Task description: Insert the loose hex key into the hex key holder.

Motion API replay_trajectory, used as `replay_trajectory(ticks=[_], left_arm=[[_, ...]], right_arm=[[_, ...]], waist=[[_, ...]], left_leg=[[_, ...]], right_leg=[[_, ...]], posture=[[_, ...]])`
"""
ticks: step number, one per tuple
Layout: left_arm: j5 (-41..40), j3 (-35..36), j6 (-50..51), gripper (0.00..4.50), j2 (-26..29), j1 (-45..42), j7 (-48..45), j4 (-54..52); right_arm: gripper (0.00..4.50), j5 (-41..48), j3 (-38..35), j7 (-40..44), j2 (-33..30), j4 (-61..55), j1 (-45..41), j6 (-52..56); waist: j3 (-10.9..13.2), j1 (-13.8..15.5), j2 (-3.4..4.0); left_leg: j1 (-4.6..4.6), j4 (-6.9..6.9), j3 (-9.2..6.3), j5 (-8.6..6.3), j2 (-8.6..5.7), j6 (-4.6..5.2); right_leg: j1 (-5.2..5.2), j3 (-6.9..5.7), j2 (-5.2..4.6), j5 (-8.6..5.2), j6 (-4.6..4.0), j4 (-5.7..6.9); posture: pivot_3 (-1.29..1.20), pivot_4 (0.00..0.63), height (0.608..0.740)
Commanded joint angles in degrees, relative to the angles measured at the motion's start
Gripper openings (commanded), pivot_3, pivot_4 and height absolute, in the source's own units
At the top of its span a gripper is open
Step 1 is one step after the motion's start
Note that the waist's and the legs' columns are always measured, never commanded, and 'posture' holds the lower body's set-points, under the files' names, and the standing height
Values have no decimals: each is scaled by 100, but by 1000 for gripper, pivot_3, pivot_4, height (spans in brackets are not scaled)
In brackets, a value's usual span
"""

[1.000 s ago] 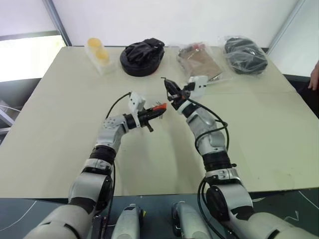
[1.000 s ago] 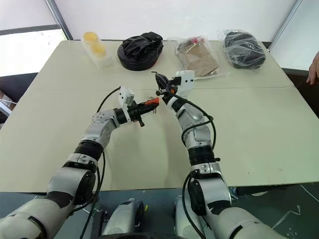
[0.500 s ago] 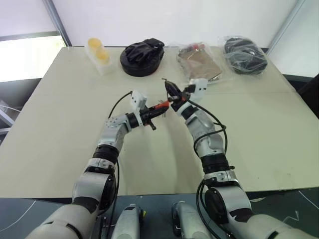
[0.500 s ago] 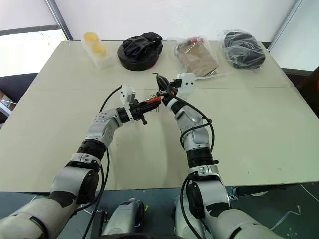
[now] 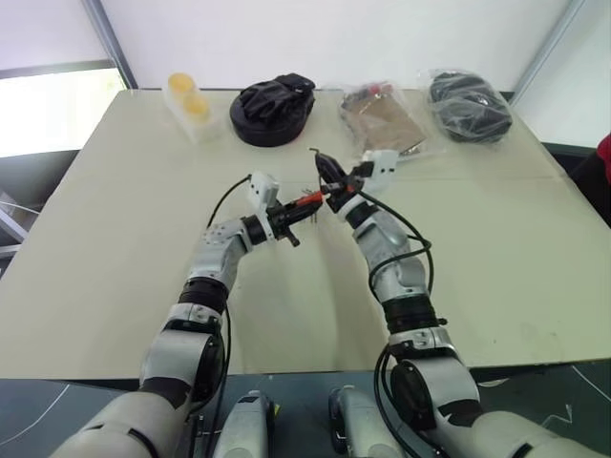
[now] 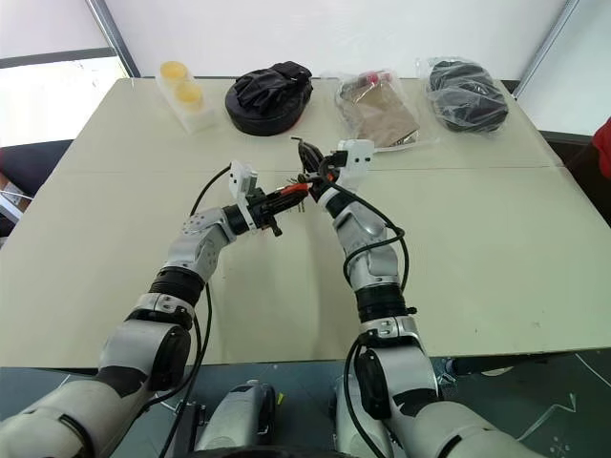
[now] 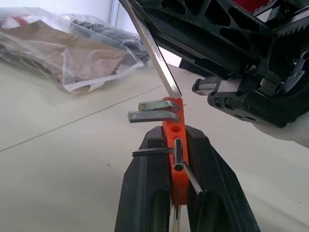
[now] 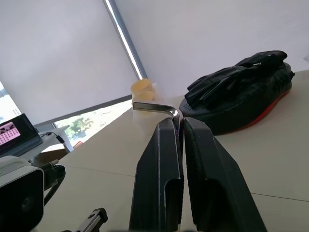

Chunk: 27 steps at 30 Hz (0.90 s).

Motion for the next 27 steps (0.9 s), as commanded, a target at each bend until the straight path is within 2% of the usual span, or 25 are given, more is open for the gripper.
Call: replay_trajectory(ticks=[1, 14, 27], left_arm=[[-147, 154, -68, 0, -31, -232, 10, -216], [-689, 439, 691, 0, -55, -279, -29, -645], [-436, 258, 628, 0, 174, -293, -174, -715]], right_arm=[[38, 47, 23, -1, 33, -157, 9, -52], [38, -17, 39, 69, -59, -53, 81, -166], [38, 29, 415, 1036, -567, -374, 138, 163]], waist=[[0, 0, 0], [0, -5, 0], [0, -1, 0]], left_leg=[[0, 0, 0, 0, 0, 0], [0, 1, 0, 0, 0, 0], [2, 4, 0, 0, -1, 0]], right_leg=[[0, 0, 0, 0, 0, 0], [0, 0, 0, 0, 0, 1], [0, 0, 1, 0, 0, 5]], posture=[[0, 150, 740], [0, 150, 740], [0, 150, 740]])
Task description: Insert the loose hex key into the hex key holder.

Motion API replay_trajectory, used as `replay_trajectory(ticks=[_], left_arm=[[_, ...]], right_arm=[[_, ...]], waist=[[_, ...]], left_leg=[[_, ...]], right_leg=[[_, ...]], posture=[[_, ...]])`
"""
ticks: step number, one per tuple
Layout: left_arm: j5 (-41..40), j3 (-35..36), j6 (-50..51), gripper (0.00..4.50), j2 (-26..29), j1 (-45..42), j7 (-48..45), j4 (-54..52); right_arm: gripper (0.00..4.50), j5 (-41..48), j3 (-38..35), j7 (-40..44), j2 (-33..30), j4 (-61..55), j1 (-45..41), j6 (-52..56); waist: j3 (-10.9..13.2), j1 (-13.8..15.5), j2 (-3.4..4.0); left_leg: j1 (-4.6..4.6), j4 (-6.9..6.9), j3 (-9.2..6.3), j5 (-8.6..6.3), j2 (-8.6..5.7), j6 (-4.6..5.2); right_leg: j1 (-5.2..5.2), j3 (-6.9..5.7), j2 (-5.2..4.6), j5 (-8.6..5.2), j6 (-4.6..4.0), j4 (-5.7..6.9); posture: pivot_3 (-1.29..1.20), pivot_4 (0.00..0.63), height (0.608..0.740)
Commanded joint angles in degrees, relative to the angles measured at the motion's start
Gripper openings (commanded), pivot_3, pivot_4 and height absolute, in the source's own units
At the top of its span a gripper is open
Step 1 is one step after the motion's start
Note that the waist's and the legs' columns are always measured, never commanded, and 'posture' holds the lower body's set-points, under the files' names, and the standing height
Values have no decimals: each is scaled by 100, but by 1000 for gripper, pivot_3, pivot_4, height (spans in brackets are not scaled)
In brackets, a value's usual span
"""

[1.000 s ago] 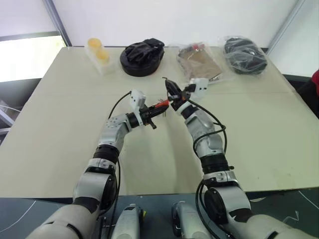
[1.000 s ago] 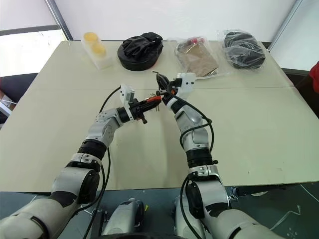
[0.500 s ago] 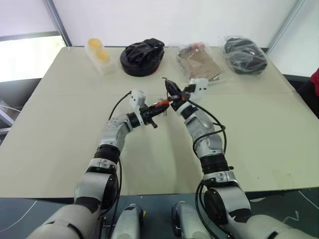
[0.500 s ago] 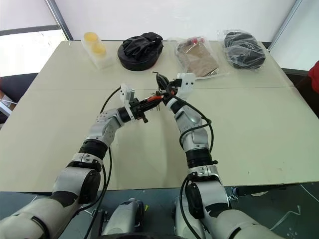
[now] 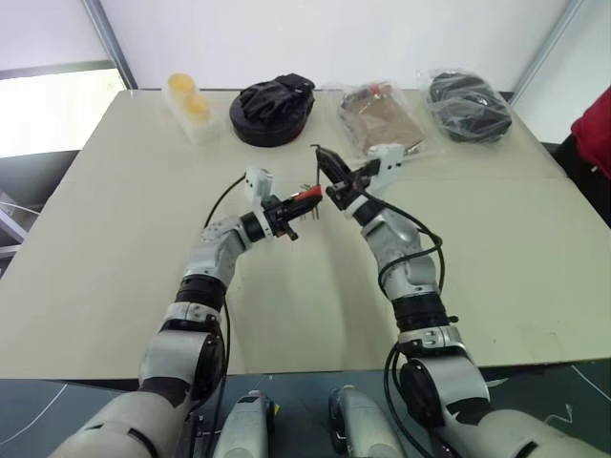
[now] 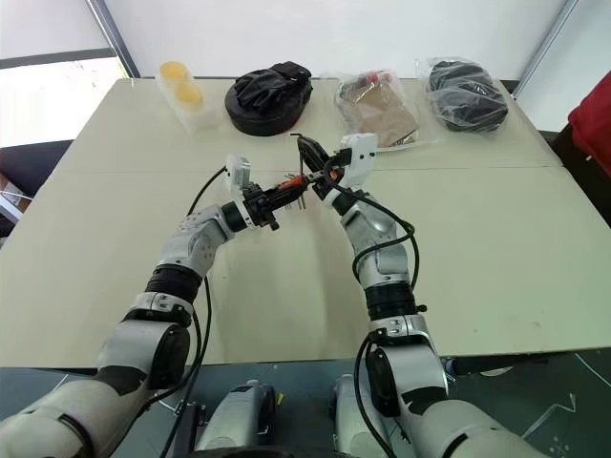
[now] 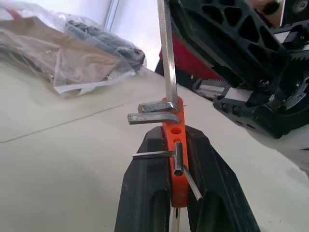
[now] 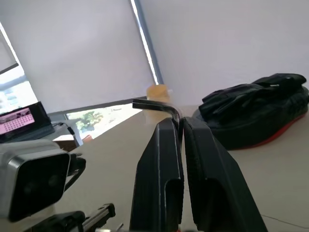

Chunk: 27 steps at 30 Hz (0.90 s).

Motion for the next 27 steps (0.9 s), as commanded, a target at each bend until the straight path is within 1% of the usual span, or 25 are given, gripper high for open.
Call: replay_trajectory(ticks=[1, 12, 14, 20, 27], left_arm=[[-5, 37, -298, 0, 87, -273, -78, -371], [621, -330, -1118, 0, 265, -250, -201, -290], [579, -298, -1118, 0, 249, -267, -184, -284], [81, 59, -634, 0, 164, -380, -110, -422], [-88, 126, -416, 0, 171, -461, -123, -599]], right_arm=[[38, 32, 188, 283, -79, -171, 131, 198], [38, -27, 176, 460, -192, -77, 178, 328], [38, -36, 174, 466, -190, -63, 188, 321], [38, -40, 154, 435, -210, -149, 262, 321], [38, 21, 73, 311, -256, -405, 323, 421]], waist=[[0, 3, 0], [0, 10, 0], [0, 12, 0], [0, 12, 0], [0, 9, 0]], left_leg=[[0, 0, 0, 0, 0, 0], [0, 1, 1, 0, 0, 0], [0, 1, 1, 0, 0, 0], [-1, 4, 1, 0, 0, 0], [-1, 5, 0, 0, 0, 0]], right_leg=[[0, 0, 0, 0, 0, 0], [0, 1, 0, 0, 0, 1], [0, 1, -1, 0, 0, 1], [0, 1, -1, 0, 0, 3], [0, 0, 0, 0, 0, 4]], posture=[[0, 150, 740], [0, 150, 740], [0, 150, 740], [0, 150, 740], [0, 150, 740]])
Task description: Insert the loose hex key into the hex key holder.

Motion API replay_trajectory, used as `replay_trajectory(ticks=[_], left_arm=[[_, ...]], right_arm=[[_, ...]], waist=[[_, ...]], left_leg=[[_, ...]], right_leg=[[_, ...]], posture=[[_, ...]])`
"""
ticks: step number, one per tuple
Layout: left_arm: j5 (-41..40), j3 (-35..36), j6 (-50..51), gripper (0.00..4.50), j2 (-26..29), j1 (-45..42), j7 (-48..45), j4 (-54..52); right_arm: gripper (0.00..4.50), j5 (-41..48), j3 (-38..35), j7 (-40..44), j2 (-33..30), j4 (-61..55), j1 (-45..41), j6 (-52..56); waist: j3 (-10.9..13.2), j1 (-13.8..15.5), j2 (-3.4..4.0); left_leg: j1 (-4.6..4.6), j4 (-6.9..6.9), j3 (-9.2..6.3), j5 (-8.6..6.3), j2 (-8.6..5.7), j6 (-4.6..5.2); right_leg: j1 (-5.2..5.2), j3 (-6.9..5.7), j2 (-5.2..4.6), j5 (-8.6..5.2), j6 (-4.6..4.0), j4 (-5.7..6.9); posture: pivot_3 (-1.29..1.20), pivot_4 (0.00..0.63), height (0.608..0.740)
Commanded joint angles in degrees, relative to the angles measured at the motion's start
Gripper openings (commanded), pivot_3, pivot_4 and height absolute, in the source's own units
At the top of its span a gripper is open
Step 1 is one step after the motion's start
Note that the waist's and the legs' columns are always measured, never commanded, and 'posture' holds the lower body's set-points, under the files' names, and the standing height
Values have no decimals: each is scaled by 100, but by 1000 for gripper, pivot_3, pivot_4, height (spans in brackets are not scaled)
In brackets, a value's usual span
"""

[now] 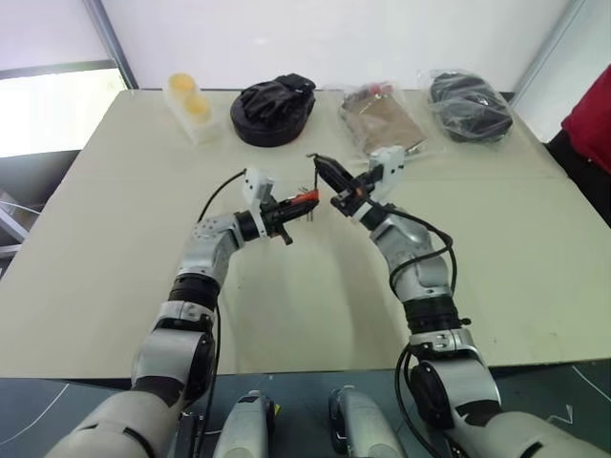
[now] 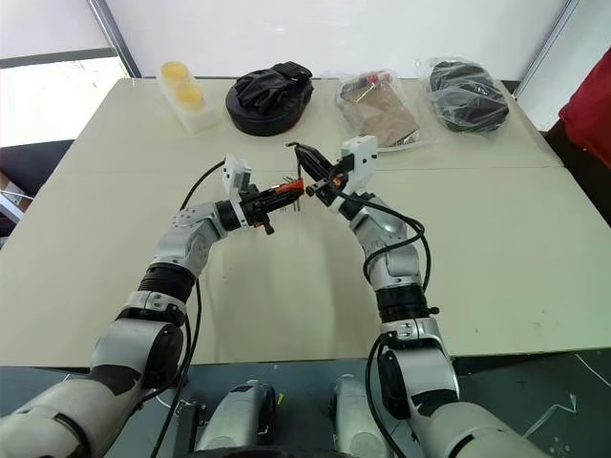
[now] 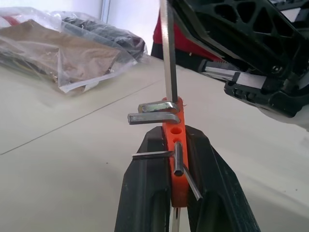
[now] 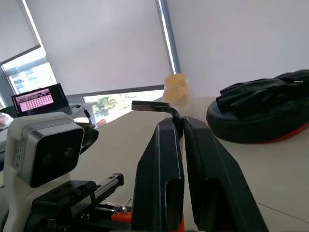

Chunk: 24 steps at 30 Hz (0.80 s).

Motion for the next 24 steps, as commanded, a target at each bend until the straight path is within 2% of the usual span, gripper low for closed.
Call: replay_trajectory(ticks=[1, 12, 15, 21, 22, 24], left_arm=[[-376, 308, -77, 0, 15, -467, 5, -581], [40, -32, -483, 0, 82, -397, -144, -632], [51, -14, -508, 0, 84, -406, -141, -603], [65, 3, -498, 0, 108, -349, -116, -626], [71, 4, -486, 0, 120, -340, -115, -615], [55, 14, -405, 0, 141, -311, -116, -613]], right_arm=[[38, 34, -10, -104, -49, -80, 111, 178], [38, -35, 148, -70, -187, -87, 65, 254], [1073, -26, 128, -107, -186, -60, 46, 242], [4215, 16, 62, -180, -238, -180, 68, 284], [4454, 63, 50, -152, -271, -277, 100, 333], [4454, 249, 15, -21, -384, -625, 224, 546]], waist=[[0, 2, 0], [0, 1, 0], [0, 5, 0], [0, 8, 2], [0, 8, 2], [0, 10, 2]], left_leg=[[0, 0, 0, 0, 0, 0], [1, 2, 1, 0, -1, 0], [0, 4, 0, 0, 0, 0], [0, 5, 2, 0, -1, 0], [0, 5, 2, 0, -1, 0], [0, 5, 2, 0, -1, 0]], right_leg=[[0, 0, 0, 0, 0, 0], [0, 0, 1, 0, 0, 2], [0, 0, 0, 0, 0, 2], [0, 2, -1, 0, 0, 2], [0, 2, -1, 0, 0, 2], [0, 2, -1, 0, 0, 2]], posture=[[0, 150, 740], [0, 150, 740], [0, 150, 740], [0, 150, 740], [0, 150, 740], [0, 150, 740]])
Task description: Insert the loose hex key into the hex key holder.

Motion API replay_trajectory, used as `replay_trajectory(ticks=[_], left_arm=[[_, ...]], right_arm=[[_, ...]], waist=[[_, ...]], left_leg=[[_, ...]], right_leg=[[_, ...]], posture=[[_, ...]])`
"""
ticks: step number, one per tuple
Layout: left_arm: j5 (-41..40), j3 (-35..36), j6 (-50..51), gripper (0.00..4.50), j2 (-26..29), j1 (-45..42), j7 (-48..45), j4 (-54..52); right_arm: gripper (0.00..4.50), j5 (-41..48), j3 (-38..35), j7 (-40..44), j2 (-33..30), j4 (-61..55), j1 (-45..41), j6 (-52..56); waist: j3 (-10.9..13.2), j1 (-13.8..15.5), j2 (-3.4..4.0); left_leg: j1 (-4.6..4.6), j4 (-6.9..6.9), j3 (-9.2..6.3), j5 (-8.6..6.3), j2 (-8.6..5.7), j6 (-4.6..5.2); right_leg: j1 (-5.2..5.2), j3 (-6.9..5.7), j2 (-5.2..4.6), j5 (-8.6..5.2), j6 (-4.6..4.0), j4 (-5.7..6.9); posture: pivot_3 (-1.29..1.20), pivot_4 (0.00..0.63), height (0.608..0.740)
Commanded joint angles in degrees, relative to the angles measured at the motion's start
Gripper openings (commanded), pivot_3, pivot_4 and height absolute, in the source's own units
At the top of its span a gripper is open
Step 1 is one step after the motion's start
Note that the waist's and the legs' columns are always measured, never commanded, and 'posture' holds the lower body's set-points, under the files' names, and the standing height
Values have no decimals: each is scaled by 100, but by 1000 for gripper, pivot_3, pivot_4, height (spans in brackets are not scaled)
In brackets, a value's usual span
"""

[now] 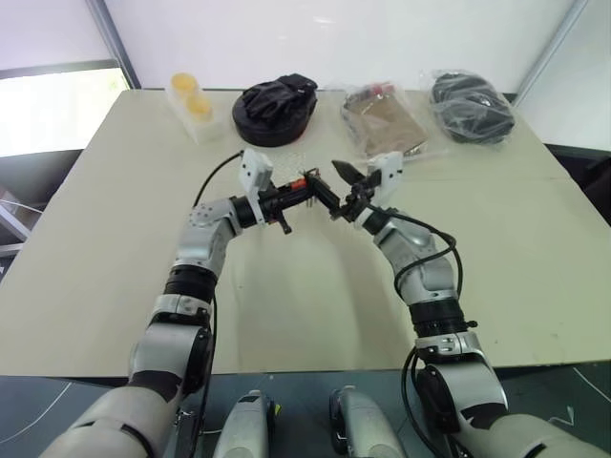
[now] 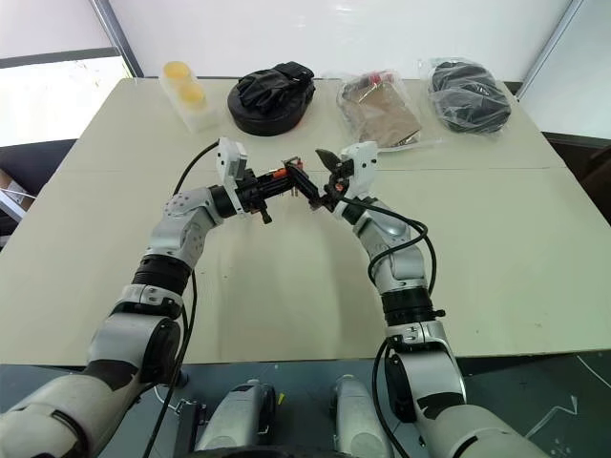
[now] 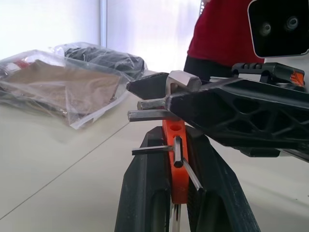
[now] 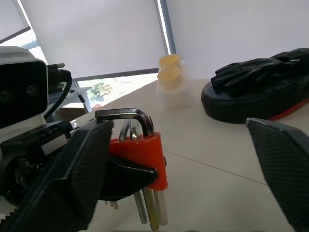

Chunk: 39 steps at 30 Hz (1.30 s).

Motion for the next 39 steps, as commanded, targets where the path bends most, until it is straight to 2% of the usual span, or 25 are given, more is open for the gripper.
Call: replay_trajectory(ticks=[1, 4, 8, 11, 14, 18, 20, 21, 23, 24, 27, 31, 39], left_arm=[[-143, 76, -18, 0, 29, -124, -18, -293], [-328, 99, 575, 0, 105, -20, -106, -442], [-566, 38, 1657, 0, 338, 208, -229, -817], [-691, -99, 3012, 0, 676, 371, -231, -1014], [-791, -318, 4155, 0, 989, 530, -370, -1169], [-738, -403, 4793, 0, 1077, 549, -205, -953], [-660, -387, 4854, 946, 1051, 521, -38, -766], [-633, -378, 4867, 1261, 1042, 504, 23, -685], [-587, -396, 4851, 2440, 1046, 488, 103, -597], [-573, -389, 4845, 2855, 1051, 481, 166, -579], [-284, -454, 4503, 4467, 1136, 469, 496, -450], [377, -615, 3384, 4467, 1503, 608, 1033, -446], [574, -118, 2247, 4467, 1959, 1221, 1801, -1248]], right_arm=[[4454, 294, -73, 185, -174, -659, 144, 276], [4454, 658, 91, 722, -598, -1447, 500, 928], [4454, 647, 393, 1179, -1269, -2173, 914, 1379], [4454, 457, 533, 1314, -1632, -2349, 1094, 1337], [4454, 411, 489, 1222, -1653, -2302, 1114, 1271], [4454, 349, 473, 1117, -1545, -2207, 1095, 1163], [4500, 322, 478, 1067, -1482, -2171, 1085, 1106], [4500, 312, 476, 1044, -1452, -2158, 1082, 1081], [4500, 310, 463, 1002, -1402, -2145, 1086, 1050], [4500, 308, 461, 989, -1390, -2142, 1090, 1041], [4500, 290, 453, 970, -1371, -2150, 1114, 1030], [4500, 287, 412, 962, -1443, -2238, 1215, 1070], [4500, 178, 280, 777, -1554, -2162, 1447, 959]], waist=[[0, 9, 0], [0, 11, 0], [0, -13, 0], [0, -30, 0], [0, -49, 0], [0, 8, -1], [0, 14, 0], [0, 13, 0], [0, 17, -1], [0, 22, -1], [-1, 16, 0], [-1, -22, 0], [-1, -56, 0]], left_leg=[[0, 0, 0, 0, 0, 0], [-2, 0, -1, 0, 0, 0], [-1, 1, -3, 0, -1, 0], [4, 4, -2, 0, 0, 1], [10, 7, -5, 0, 2, 1], [9, 19, -8, 0, 2, 0], [6, 29, -9, 0, 1, 0], [5, 33, -7, 0, 0, 0], [2, 39, -7, 0, 0, 0], [3, 40, -8, 0, -1, 0], [15, 44, -12, 0, -1, 0], [43, 36, -7, 0, 0, 0], [80, -15, 10, 0, 8, 0]], right_leg=[[0, 0, 0, 0, 0, 0], [0, 0, -1, 0, 0, -1], [2, -1, 1, 0, 0, -1], [2, 0, 5, 0, 0, 7], [2, 2, 13, -1, 0, 17], [2, 1, 13, -2, -1, 30], [3, 0, 10, -2, -1, 31], [4, 0, 7, -2, -1, 31], [5, 0, 4, -2, -1, 32], [7, -1, 3, -2, -1, 32], [23, -5, 3, -2, -1, 31], [43, 0, 4, -3, -2, 30], [41, 22, 6, -5, -6, 31]], posture=[[0, 150, 740], [0, 150, 740], [0, 150, 740], [0, 150, 740], [0, 150, 740], [0, 150, 740], [0, 150, 740], [0, 150, 740], [0, 150, 740], [0, 150, 740], [0, 150, 740], [0, 150, 740], [0, 150, 740]])
